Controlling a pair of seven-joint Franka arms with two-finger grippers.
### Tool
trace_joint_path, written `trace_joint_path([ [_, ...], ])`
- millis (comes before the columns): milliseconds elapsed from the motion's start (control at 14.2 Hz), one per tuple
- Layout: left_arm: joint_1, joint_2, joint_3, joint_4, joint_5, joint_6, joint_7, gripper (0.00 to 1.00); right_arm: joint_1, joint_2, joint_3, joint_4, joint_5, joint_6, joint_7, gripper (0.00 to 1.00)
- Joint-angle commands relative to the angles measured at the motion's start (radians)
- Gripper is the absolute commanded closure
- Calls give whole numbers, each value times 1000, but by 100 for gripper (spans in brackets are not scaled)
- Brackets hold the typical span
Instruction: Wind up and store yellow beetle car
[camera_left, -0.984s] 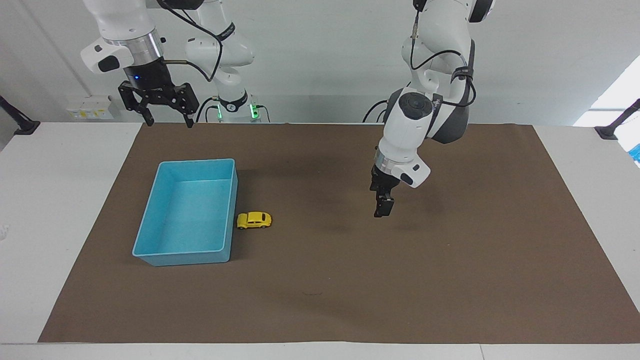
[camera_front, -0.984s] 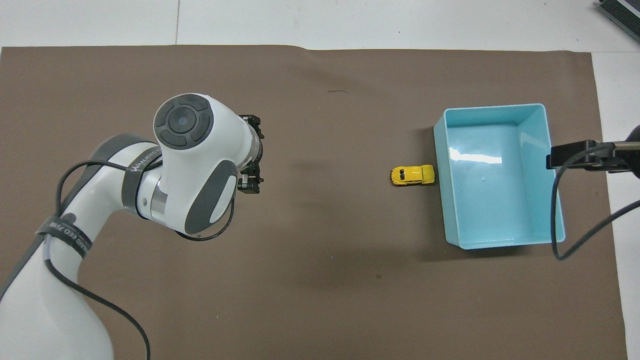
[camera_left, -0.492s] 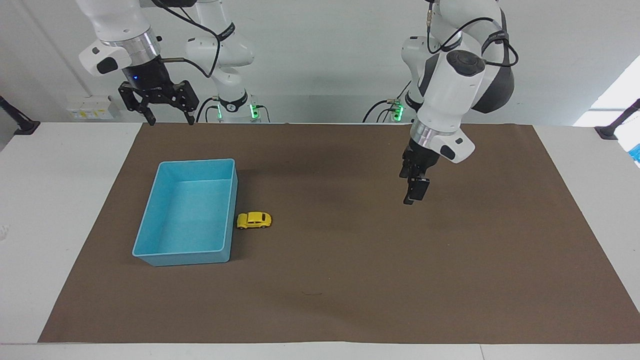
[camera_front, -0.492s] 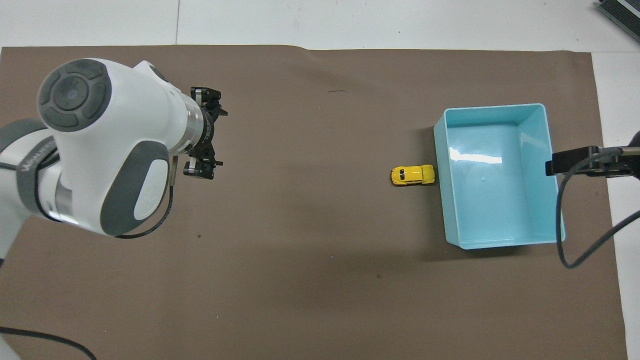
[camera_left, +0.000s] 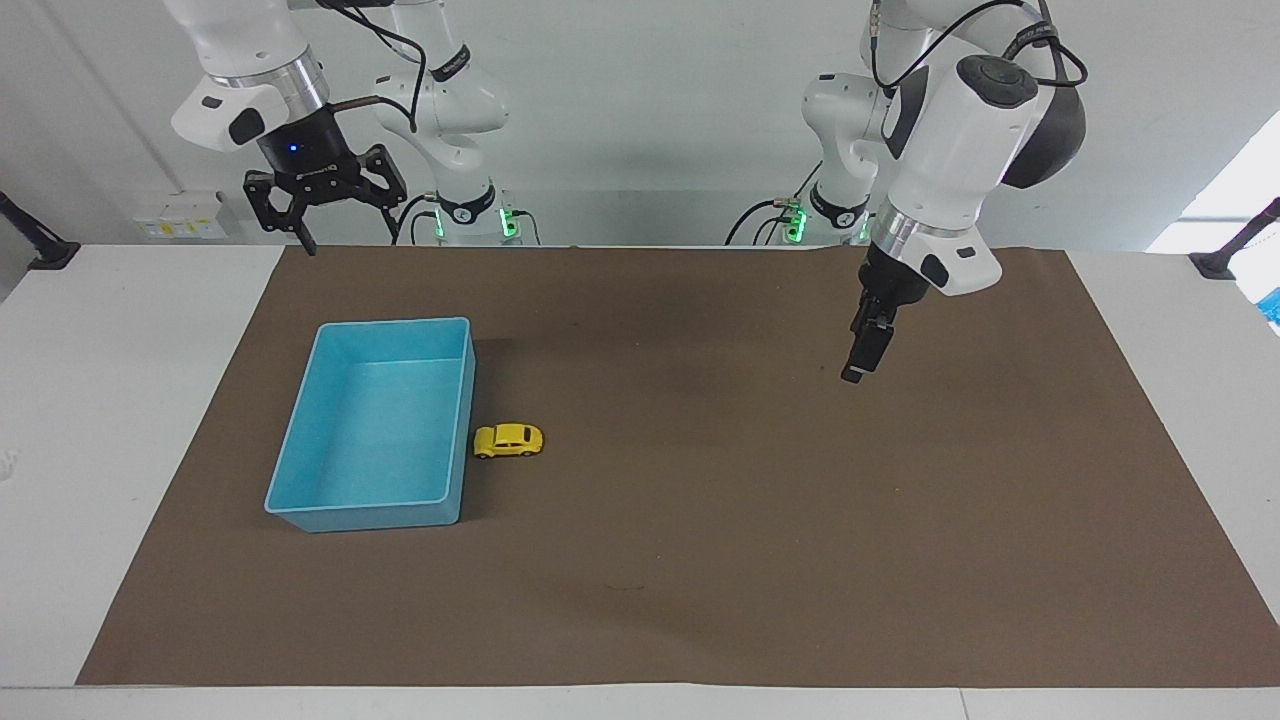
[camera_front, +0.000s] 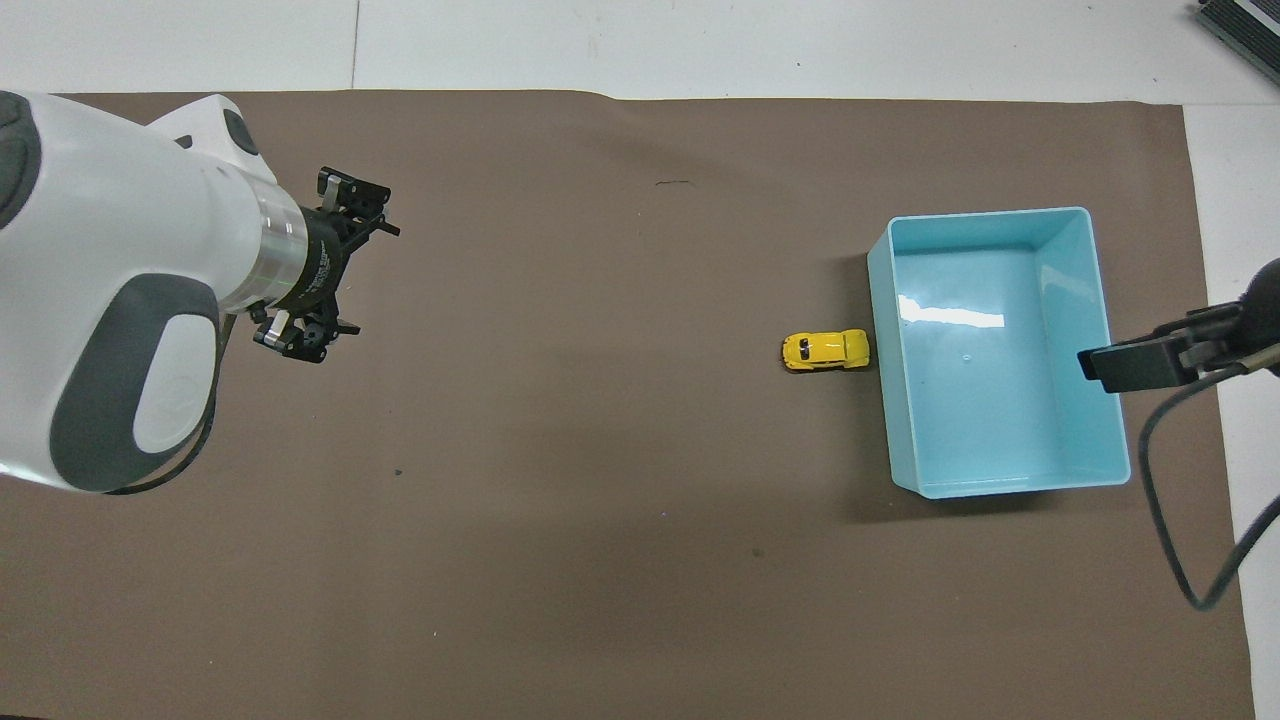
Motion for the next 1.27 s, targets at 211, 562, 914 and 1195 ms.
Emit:
trace_joint_path([
  [211, 67, -40, -8, -8, 6, -69, 315, 0, -5, -23, 69, -6, -2, -28, -270, 0],
  [562, 137, -70, -8, -8, 6, -110, 615, 0, -3, -23, 86, -6, -2, -20, -573, 0],
  [914, 189, -95, -8, -8, 6, -153, 912, 0, -5, -17, 108, -3, 0, -17, -733, 0],
  [1195, 260, -116, -8, -9, 6, -236, 1161, 0, 32, 14, 116, -7, -10, -13, -923, 0],
])
